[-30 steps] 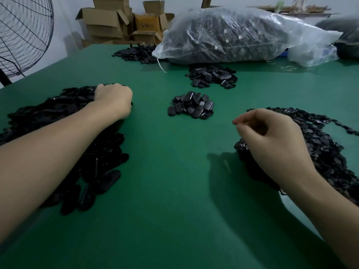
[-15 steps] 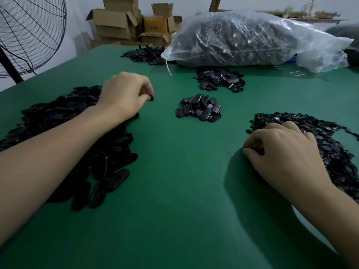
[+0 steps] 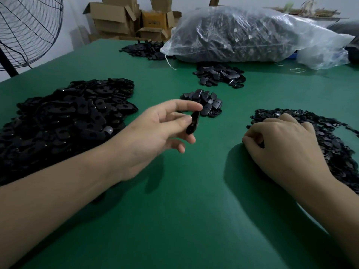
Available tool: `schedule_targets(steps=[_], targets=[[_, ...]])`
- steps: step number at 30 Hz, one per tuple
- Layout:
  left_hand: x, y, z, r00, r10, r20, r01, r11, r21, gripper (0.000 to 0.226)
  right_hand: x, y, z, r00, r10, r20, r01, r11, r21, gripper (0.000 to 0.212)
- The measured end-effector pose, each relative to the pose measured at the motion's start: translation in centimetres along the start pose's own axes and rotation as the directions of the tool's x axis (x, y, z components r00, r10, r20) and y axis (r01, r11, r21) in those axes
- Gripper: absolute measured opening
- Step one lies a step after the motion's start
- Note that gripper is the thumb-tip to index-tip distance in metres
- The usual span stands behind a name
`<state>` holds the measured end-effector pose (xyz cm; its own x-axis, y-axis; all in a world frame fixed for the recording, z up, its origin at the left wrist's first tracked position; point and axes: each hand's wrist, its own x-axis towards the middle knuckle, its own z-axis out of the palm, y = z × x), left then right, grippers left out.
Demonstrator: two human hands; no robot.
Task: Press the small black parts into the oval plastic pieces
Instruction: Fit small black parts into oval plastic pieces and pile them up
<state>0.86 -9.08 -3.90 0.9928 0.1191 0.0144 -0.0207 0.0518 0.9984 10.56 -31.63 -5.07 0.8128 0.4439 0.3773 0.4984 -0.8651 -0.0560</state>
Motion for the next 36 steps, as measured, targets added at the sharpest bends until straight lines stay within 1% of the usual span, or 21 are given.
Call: schedule_targets(steps=[4, 5, 7, 9, 10, 12, 13, 14, 15, 16, 17, 19, 21, 22, 25, 26, 27, 29, 31, 33, 36], targets=[[-0.8, -0.9, 0.4, 0.987, -0.151, 0.054, 0.157, 0.978, -0.135, 0.026, 0.3, 0.3, 0.3, 0.999, -0.022, -0.039, 0.023, 0.999, 0.039, 0.018], [-0.9, -1.1, 0.5, 0.984, -0.163, 0.078, 0.174, 0.972, -0.160, 0.030, 0.2, 0.2, 0.2, 0.997, -0.034, -0.066, 0.040, 0.994, 0.105, 0.017], [-1.0, -1.5, 0.7, 0.987, -0.133, 0.092, 0.148, 0.974, -0.173, 0.034, -0.1, -0.3, 0.0, 0.995, -0.024, -0.101, 0.059, 0.932, 0.358, 0.015], [-1.0, -2.1, 0.9, 0.996, -0.066, 0.059, 0.072, 0.992, -0.102, 0.025, -0.4, -1.1, -0.2, 0.999, 0.001, -0.055, 0.031, 0.804, 0.593, 0.015], [-1.0, -2.3, 0.9, 0.999, -0.033, 0.031, 0.034, 0.999, -0.021, 0.016, -0.6, -1.6, -0.2, 1.000, -0.003, -0.020, 0.015, 0.760, 0.650, 0.015], [-1.1, -2.6, 1.0, 0.998, 0.059, -0.024, -0.053, 0.973, 0.223, 0.008, -1.0, -2.2, 0.1, 0.999, -0.025, 0.032, -0.003, 0.739, 0.674, 0.017], [-1.2, -2.7, 0.9, 0.989, 0.138, -0.046, -0.110, 0.917, 0.384, 0.010, -1.2, -2.5, 0.2, 0.998, -0.031, 0.056, -0.014, 0.747, 0.664, 0.017], [-1.4, -2.8, 0.9, 0.970, 0.240, -0.037, -0.184, 0.826, 0.533, 0.012, -1.4, -2.7, 0.4, 0.996, -0.032, 0.078, -0.027, 0.754, 0.656, 0.017], [-1.6, -2.6, 1.0, 0.942, 0.336, 0.021, -0.273, 0.727, 0.631, 0.013, -1.5, -2.8, 0.6, 0.995, -0.029, 0.091, -0.038, 0.755, 0.655, 0.017], [-1.8, -2.4, 1.1, 0.908, 0.403, 0.119, -0.372, 0.639, 0.673, 0.012, -1.5, -2.8, 0.7, 0.996, -0.023, 0.091, -0.042, 0.757, 0.652, 0.017], [-2.0, -2.2, 1.3, 0.876, 0.425, 0.229, -0.456, 0.572, 0.682, 0.010, -1.5, -2.8, 0.8, 0.997, -0.018, 0.080, -0.038, 0.763, 0.645, 0.016], [-2.3, -2.1, 1.6, 0.863, 0.351, 0.363, -0.498, 0.473, 0.727, 0.022, -1.4, -2.8, 0.8, 0.998, -0.013, 0.059, -0.028, 0.764, 0.645, 0.015], [-2.4, -2.3, 1.6, 0.898, 0.261, 0.355, -0.433, 0.377, 0.819, 0.038, -1.3, -2.6, 0.7, 0.997, -0.014, 0.078, -0.044, 0.726, 0.686, 0.016], [-2.4, -2.4, 1.5, 0.915, 0.238, 0.327, -0.396, 0.367, 0.842, 0.041, -1.3, -2.6, 0.6, 0.995, -0.017, 0.101, -0.061, 0.690, 0.721, 0.016], [-2.1, -2.3, 1.3, 0.927, 0.255, 0.275, -0.357, 0.378, 0.854, 0.026, -1.2, -2.6, 0.7, 0.982, -0.016, 0.189, -0.153, 0.520, 0.840, 0.015], [-2.0, -2.3, 1.3, 0.926, 0.277, 0.259, -0.351, 0.371, 0.860, 0.022, -1.3, -2.6, 0.7, 0.974, -0.012, 0.225, -0.197, 0.443, 0.874, 0.014], [-1.8, -2.3, 1.2, 0.931, 0.290, 0.224, -0.331, 0.403, 0.853, 0.020, -1.3, -2.7, 0.8, 0.964, -0.005, 0.266, -0.247, 0.351, 0.903, 0.013], [-1.7, -2.5, 0.9, 0.954, 0.278, 0.109, -0.259, 0.590, 0.764, 0.019, -1.3, -2.8, 0.7, 0.937, -0.004, 0.349, -0.345, 0.150, 0.927, 0.012], [-1.4, -2.6, 0.7, 0.976, 0.215, 0.012, -0.180, 0.784, 0.594, 0.018, -1.2, -2.8, 0.5, 0.919, -0.015, 0.393, -0.393, 0.022, 0.919, 0.018], [-1.1, -2.8, 0.6, 0.988, 0.149, -0.031, -0.122, 0.895, 0.429, 0.018, -1.1, -2.8, 0.4, 0.916, -0.012, 0.401, -0.401, -0.022, 0.916, 0.028], [-1.1, -3.0, 0.5, 0.993, 0.102, -0.052, -0.083, 0.958, 0.276, 0.021, -1.0, -2.8, 0.3, 0.919, 0.004, 0.393, -0.393, -0.025, 0.919, 0.032]])
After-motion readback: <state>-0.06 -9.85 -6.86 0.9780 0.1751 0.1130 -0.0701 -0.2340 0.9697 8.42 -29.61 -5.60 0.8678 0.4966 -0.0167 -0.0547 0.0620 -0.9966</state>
